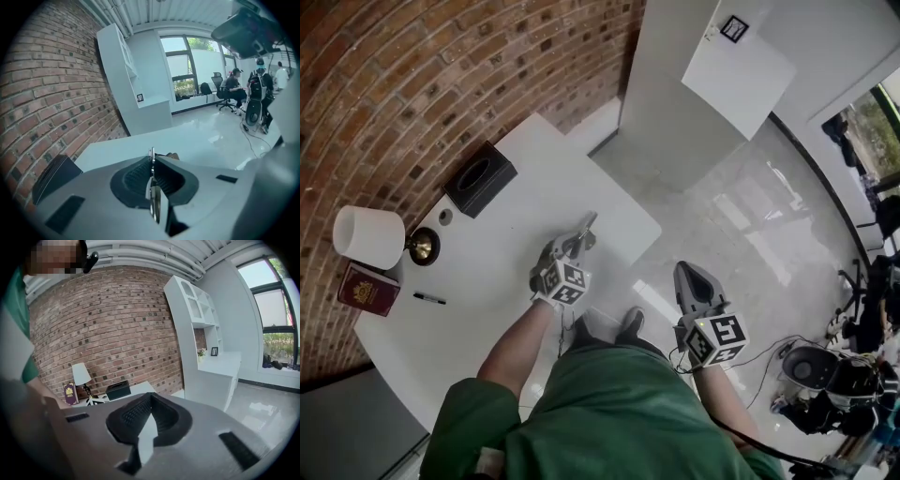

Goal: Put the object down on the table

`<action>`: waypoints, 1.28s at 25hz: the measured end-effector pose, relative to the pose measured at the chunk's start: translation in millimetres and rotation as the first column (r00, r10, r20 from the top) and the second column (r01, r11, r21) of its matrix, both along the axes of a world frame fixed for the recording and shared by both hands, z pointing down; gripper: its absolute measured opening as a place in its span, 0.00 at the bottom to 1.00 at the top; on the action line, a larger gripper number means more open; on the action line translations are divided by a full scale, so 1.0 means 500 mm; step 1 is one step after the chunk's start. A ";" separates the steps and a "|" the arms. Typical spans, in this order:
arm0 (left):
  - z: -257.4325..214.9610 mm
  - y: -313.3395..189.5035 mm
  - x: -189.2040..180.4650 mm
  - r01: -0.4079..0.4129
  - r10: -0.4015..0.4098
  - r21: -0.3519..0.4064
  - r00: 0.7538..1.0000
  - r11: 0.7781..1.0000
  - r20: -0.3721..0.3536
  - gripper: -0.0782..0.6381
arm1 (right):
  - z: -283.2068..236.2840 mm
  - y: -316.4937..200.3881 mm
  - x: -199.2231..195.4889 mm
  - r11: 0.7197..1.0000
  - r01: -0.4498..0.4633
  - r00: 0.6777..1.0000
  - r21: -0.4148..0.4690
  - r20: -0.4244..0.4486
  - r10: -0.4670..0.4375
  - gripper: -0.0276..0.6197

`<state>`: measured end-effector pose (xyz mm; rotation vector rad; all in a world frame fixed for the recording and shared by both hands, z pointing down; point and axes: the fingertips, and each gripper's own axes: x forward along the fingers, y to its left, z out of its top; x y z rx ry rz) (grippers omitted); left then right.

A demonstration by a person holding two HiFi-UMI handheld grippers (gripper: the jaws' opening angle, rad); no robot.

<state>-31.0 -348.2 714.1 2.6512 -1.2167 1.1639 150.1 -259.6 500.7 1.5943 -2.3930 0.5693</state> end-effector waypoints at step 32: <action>0.067 0.092 0.050 -0.125 0.125 -0.011 0.976 0.992 0.179 0.33 | 0.029 0.012 0.005 0.999 0.040 0.998 -0.037 0.042 -0.039 0.05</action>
